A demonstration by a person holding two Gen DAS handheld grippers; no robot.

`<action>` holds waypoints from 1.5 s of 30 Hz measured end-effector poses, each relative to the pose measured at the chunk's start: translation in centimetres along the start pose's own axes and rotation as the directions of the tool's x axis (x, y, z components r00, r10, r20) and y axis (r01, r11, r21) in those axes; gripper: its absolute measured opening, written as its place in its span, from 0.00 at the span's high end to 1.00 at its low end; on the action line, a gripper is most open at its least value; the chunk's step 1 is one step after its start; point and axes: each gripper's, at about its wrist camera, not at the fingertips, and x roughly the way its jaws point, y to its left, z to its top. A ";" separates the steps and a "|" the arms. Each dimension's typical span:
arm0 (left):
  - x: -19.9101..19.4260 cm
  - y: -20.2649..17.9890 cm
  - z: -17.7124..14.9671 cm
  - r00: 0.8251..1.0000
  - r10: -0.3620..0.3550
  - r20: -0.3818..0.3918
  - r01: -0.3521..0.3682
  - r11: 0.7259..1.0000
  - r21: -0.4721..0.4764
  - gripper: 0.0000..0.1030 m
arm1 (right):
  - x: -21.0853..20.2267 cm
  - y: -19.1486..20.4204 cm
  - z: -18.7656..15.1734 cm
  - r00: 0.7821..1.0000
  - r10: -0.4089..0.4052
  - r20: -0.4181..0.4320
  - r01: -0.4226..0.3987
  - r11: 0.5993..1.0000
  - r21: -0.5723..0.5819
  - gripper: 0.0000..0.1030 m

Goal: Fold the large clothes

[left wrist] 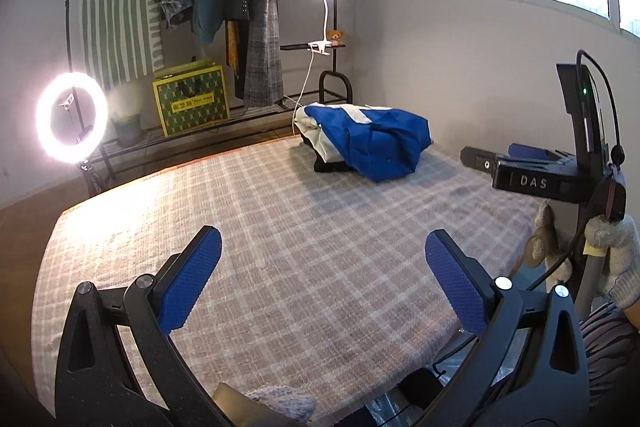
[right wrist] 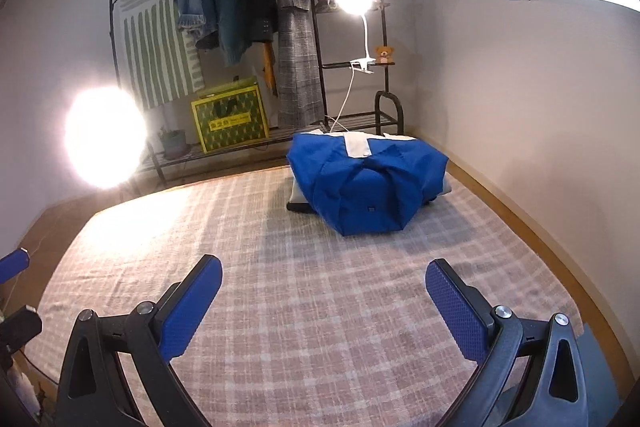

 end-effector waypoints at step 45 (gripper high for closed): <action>0.0 -0.3 -0.3 1.000 -0.002 -0.007 0.002 1.000 -0.004 0.00 | 0.4 -1.8 -0.5 1.000 -0.016 -0.011 0.017 0.995 0.097 0.00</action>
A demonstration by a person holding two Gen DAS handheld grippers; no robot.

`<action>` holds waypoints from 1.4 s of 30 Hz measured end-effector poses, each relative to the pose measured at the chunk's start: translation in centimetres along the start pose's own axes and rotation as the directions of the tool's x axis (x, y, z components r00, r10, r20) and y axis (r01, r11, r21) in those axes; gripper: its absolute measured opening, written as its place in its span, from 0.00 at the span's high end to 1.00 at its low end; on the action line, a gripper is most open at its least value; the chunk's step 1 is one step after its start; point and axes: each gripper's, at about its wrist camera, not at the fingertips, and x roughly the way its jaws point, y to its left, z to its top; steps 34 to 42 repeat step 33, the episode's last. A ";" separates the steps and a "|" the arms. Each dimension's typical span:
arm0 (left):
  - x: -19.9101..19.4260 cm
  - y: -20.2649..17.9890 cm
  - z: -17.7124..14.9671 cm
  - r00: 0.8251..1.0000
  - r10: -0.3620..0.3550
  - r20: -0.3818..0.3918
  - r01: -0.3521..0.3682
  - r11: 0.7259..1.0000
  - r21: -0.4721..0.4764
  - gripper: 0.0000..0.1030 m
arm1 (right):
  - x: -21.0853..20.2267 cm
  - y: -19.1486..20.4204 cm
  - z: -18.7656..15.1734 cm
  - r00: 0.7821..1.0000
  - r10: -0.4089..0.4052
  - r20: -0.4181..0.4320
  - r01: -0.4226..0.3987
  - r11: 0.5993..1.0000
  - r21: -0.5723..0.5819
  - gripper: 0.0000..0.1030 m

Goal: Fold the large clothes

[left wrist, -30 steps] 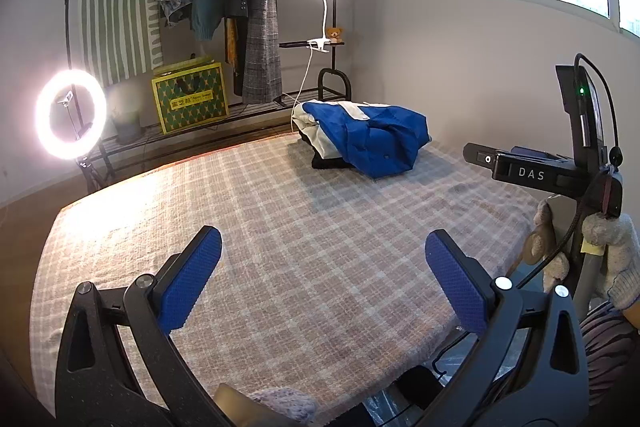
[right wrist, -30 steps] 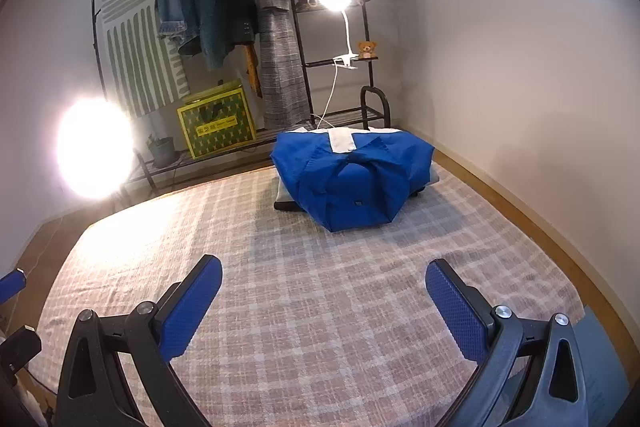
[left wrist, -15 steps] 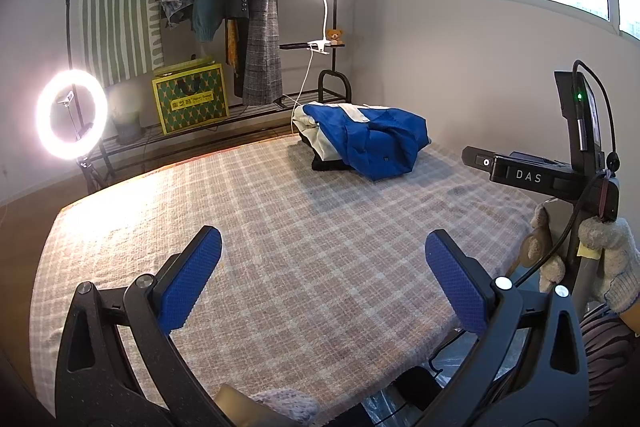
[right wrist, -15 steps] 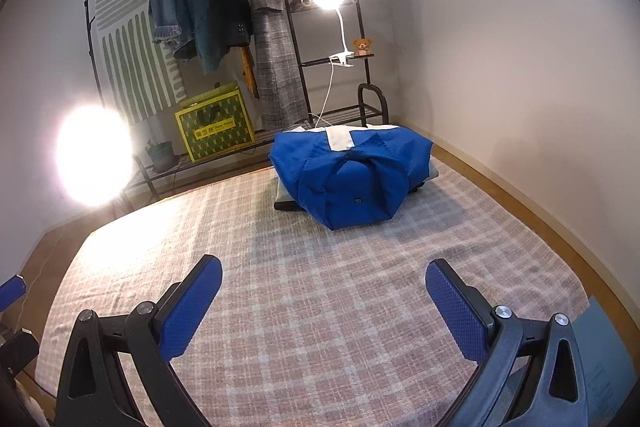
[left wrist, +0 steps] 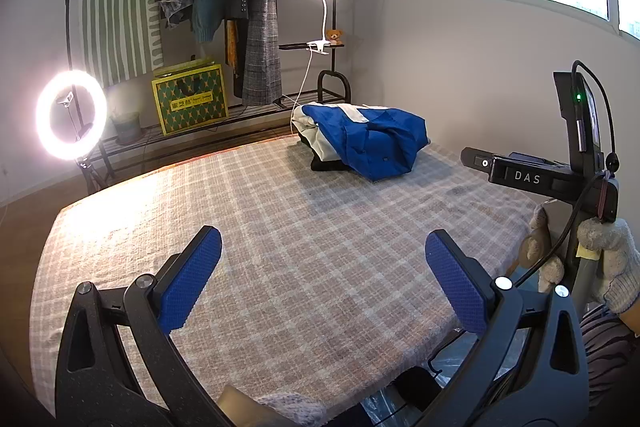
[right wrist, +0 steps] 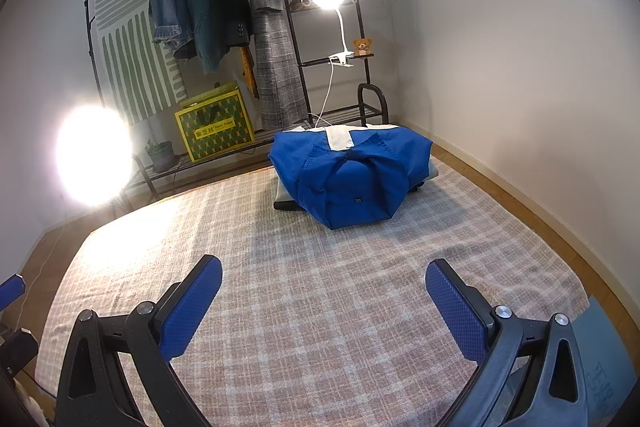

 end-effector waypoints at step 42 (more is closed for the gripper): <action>-0.2 -0.3 0.4 1.000 0.008 0.023 -0.008 1.000 -0.005 0.00 | 0.1 -0.1 -0.3 1.000 0.000 -0.005 0.000 1.000 -0.002 0.00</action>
